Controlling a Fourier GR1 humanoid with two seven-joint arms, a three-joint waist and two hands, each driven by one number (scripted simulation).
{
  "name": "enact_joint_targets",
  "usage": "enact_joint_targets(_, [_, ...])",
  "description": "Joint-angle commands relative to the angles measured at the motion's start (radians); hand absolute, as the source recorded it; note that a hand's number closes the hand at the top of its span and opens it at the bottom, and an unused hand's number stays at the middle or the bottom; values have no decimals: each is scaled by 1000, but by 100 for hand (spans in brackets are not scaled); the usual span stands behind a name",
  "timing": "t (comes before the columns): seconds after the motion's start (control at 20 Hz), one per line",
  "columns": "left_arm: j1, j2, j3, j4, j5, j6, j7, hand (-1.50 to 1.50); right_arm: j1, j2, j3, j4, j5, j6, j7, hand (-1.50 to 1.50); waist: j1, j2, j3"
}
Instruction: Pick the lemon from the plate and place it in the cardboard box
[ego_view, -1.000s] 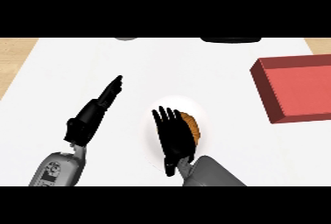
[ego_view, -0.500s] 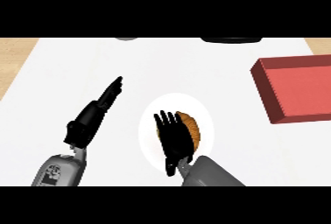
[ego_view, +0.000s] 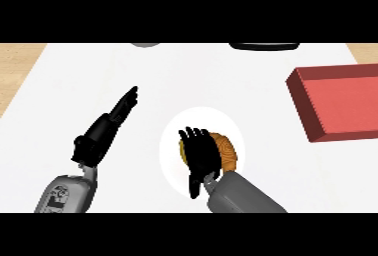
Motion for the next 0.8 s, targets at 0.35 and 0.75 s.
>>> enact_joint_targets(0.35, [18,10,35,-18,8,-31,5,0,84,-174,42,-70,27,-23,-163,150,-17,6,0])
enact_joint_targets(0.75, [45,-2,37,-44,-15,18,31,0,288,-807,-150,-228,-151,-146,-724,150,-87,-3,2])
